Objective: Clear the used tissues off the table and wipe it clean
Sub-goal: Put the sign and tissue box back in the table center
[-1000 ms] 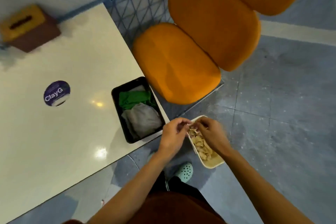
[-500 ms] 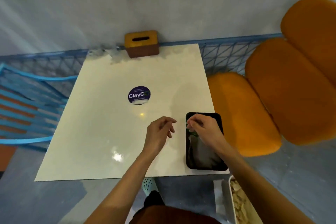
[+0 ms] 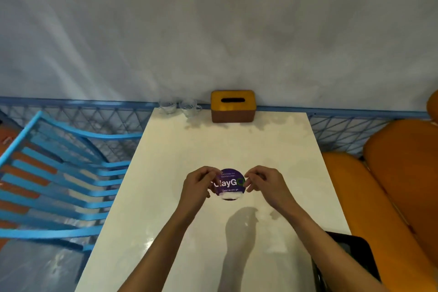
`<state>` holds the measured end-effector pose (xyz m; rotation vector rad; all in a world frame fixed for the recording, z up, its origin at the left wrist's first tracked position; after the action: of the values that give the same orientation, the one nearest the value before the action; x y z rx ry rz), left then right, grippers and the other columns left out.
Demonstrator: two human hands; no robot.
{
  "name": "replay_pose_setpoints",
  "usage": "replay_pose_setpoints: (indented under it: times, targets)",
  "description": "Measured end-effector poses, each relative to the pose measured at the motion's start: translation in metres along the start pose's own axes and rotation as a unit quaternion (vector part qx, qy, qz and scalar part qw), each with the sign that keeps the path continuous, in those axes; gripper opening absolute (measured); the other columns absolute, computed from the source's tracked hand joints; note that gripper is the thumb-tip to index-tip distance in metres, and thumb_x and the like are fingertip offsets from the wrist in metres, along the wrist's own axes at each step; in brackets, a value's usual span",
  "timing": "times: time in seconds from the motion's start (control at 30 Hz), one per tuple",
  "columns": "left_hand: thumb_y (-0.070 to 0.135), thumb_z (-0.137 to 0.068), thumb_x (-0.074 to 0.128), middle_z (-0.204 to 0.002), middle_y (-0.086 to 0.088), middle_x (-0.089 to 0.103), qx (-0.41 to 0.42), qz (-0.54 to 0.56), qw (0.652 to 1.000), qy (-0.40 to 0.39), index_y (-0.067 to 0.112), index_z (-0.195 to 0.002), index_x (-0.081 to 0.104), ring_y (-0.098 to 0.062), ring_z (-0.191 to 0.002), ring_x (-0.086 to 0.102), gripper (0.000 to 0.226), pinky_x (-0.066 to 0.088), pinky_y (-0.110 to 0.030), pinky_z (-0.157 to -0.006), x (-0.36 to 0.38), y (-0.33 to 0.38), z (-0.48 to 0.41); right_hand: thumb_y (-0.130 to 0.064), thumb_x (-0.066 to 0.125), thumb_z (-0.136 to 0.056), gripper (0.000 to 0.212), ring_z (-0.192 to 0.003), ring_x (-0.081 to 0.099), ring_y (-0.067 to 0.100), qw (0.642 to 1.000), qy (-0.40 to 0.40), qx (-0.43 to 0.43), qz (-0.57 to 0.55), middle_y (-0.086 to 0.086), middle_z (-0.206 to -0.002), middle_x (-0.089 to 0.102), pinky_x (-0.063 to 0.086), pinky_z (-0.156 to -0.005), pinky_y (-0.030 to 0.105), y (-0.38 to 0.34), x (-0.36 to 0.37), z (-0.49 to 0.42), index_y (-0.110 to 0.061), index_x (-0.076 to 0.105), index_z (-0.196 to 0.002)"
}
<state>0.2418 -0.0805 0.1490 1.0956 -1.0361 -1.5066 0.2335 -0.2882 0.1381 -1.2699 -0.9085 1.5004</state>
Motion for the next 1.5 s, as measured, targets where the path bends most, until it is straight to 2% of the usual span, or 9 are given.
replay_pose_setpoints:
  times: [0.3,0.67,0.77,0.83,0.97,1.1,1.3,1.4,1.5]
  targets:
    - [0.007,-0.097,0.048,-0.075,-0.004,0.068,0.015,0.012,1.0,-0.008,0.014,-0.094,0.072,-0.015,-0.063,0.06,0.025,0.041,-0.028,-0.056,-0.028,0.035,-0.121,-0.009,0.049,-0.097,0.022,-0.069,0.071,0.026,0.999,0.039,0.029,-0.017,0.009,-0.077,0.074,0.051,-0.065,0.028,-0.032,-0.017,-0.117,-0.008,0.069,-0.088]
    - [0.015,-0.097,0.052,-0.105,-0.01,0.069,-0.084,0.025,0.996,0.022,0.016,-0.114,0.058,-0.021,-0.083,0.068,0.018,0.053,-0.033,-0.07,-0.009,0.018,-0.304,-0.009,0.049,-0.097,0.017,-0.086,0.065,0.024,0.985,0.118,0.122,-0.027,0.013,-0.1,0.07,0.052,-0.072,0.035,0.006,-0.069,-0.295,-0.012,0.066,-0.096]
    - [0.018,-0.096,0.055,-0.122,-0.008,0.061,-0.106,-0.003,0.993,0.054,0.015,-0.124,0.054,-0.024,-0.102,0.061,0.029,0.055,-0.041,-0.087,-0.001,0.001,-0.35,-0.011,0.052,-0.097,0.019,-0.096,0.06,0.025,0.976,0.133,0.17,-0.035,0.014,-0.116,0.064,0.052,-0.079,0.038,0.029,-0.084,-0.345,-0.011,0.062,-0.113]
    - [0.022,-0.094,0.058,-0.136,-0.009,0.052,-0.121,-0.019,0.99,0.07,0.015,-0.135,0.047,-0.028,-0.117,0.054,0.042,0.048,-0.048,-0.1,0.001,-0.008,-0.376,-0.018,0.057,-0.096,0.032,-0.107,0.056,0.028,0.97,0.127,0.201,-0.057,0.012,-0.123,0.058,0.05,-0.084,0.039,0.038,-0.086,-0.374,-0.011,0.055,-0.127]
    - [0.03,-0.094,0.059,-0.152,-0.006,0.038,-0.136,-0.061,0.988,0.045,0.018,-0.149,0.031,-0.03,-0.132,0.044,0.063,0.041,-0.05,-0.108,0.006,-0.022,-0.417,-0.028,0.05,-0.099,0.033,-0.121,0.05,0.03,0.97,0.09,0.22,-0.057,0.007,-0.129,0.054,0.044,-0.092,0.041,0.054,-0.071,-0.406,-0.016,0.053,-0.13]
    - [0.025,-0.094,0.06,-0.141,-0.006,0.05,-0.132,-0.046,0.99,0.019,0.021,-0.145,0.038,-0.027,-0.118,0.054,0.056,0.047,-0.048,-0.103,0.014,-0.028,-0.419,-0.024,0.049,-0.098,0.028,-0.111,0.059,0.04,0.981,0.099,0.167,0.004,0.015,-0.12,0.065,0.048,-0.097,0.052,0.076,-0.054,-0.401,-0.02,0.06,-0.123]
    - [0.019,-0.092,0.064,-0.136,-0.006,0.055,-0.065,-0.106,0.992,0.026,0.019,-0.143,0.043,-0.029,-0.119,0.055,0.055,0.048,-0.051,-0.101,0.0,-0.026,-0.344,-0.028,0.055,-0.096,0.031,-0.101,0.064,0.03,0.989,0.081,0.117,0.05,0.007,-0.113,0.069,0.051,-0.094,0.047,0.077,-0.047,-0.326,-0.021,0.064,-0.125]
    - [0.023,-0.092,0.065,-0.128,0.0,0.059,-0.048,-0.132,0.99,0.015,0.023,-0.142,0.044,-0.026,-0.113,0.061,0.055,0.051,-0.048,-0.096,-0.01,-0.032,-0.292,-0.024,0.056,-0.097,0.029,-0.093,0.063,0.023,0.993,0.062,0.086,0.062,0.004,-0.104,0.068,0.051,-0.085,0.036,0.068,-0.039,-0.272,-0.017,0.064,-0.125]
    - [0.021,-0.09,0.067,-0.118,0.009,0.06,-0.033,-0.137,0.99,0.004,0.026,-0.141,0.046,-0.02,-0.103,0.064,0.055,0.053,-0.031,-0.084,-0.015,-0.043,-0.236,-0.024,0.057,-0.097,0.03,-0.079,0.06,0.009,0.994,0.051,0.073,0.07,-0.001,-0.098,0.067,0.045,-0.069,0.017,0.068,-0.033,-0.218,-0.02,0.061,-0.126]
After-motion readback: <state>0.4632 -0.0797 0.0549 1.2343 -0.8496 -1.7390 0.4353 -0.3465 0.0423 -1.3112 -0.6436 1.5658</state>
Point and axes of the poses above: each hand's wrist, its own z-axis away from the middle knuckle, its own x-axis out of the palm, y = z × x, the point moved 2 cm from there along -z, towards the middle knuckle
